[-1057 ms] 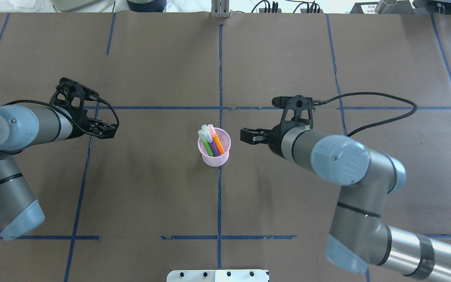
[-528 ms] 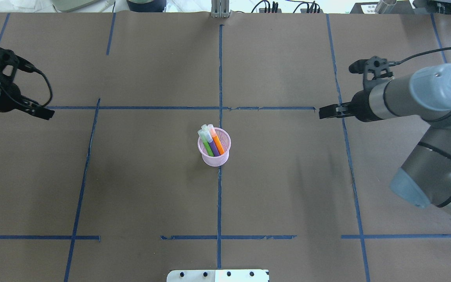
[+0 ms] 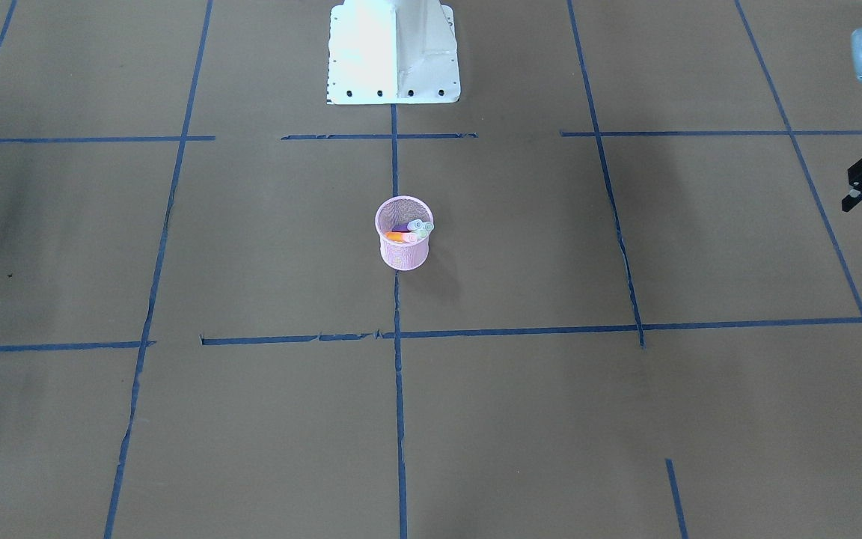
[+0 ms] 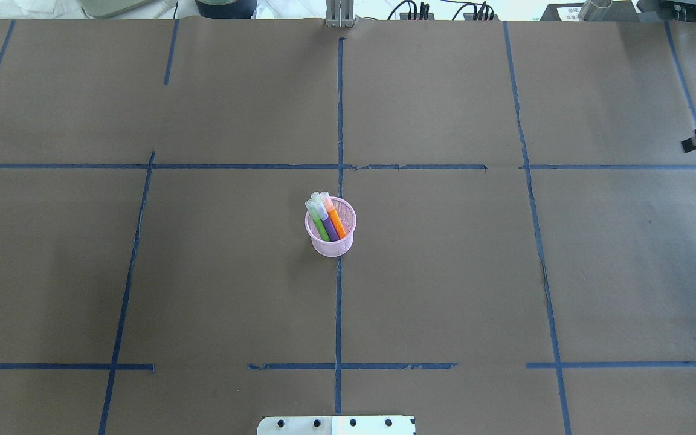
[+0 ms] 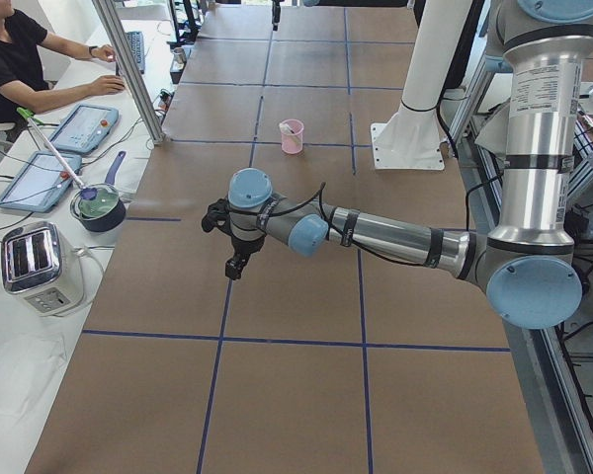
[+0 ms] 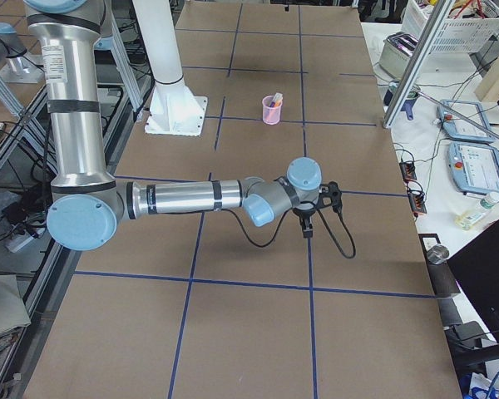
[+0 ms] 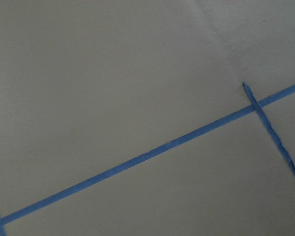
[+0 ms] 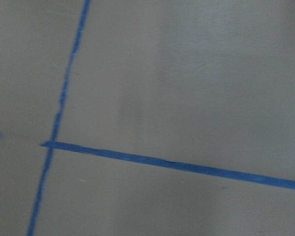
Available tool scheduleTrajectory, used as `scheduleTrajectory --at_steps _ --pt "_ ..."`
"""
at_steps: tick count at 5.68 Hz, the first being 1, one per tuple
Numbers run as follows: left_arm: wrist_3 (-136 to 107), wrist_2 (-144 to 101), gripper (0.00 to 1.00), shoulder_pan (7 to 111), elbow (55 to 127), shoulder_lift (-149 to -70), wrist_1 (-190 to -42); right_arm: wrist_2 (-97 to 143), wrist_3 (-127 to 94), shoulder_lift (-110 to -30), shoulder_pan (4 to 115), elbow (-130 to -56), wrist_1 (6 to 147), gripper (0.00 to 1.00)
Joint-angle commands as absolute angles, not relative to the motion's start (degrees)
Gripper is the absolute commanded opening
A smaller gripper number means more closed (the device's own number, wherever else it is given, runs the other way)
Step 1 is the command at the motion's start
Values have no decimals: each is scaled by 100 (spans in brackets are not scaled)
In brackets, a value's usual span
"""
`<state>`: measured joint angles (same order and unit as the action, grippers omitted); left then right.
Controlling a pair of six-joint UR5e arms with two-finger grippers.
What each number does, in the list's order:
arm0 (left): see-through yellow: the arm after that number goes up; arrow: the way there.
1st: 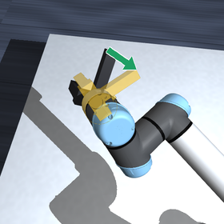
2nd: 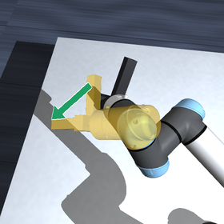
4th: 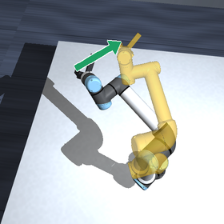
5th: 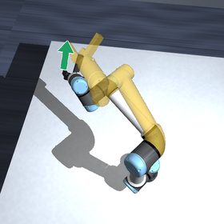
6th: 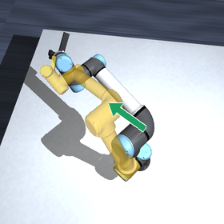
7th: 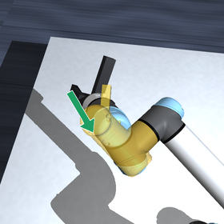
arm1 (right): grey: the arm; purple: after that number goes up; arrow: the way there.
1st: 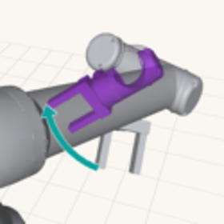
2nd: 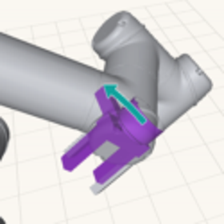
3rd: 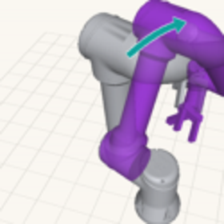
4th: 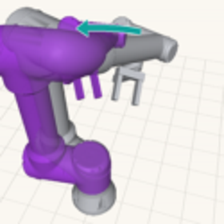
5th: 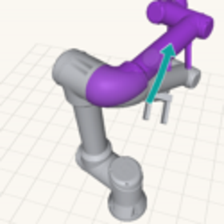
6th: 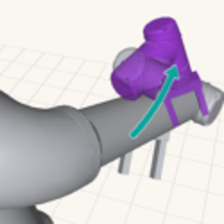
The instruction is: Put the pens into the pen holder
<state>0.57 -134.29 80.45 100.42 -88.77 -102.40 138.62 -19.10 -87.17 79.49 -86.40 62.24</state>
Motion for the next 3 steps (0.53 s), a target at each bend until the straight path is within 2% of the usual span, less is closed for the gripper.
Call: scheduleTrajectory --at_steps 1,3 --pt "404 -13500 100 8525 9810 -8851 -9250 13992 -601 -8745 8839 -7929 6841 99" --pt "404 -13509 100 8552 9791 -8877 -8660 13931 -422 -8815 8974 -8128 7459 99"
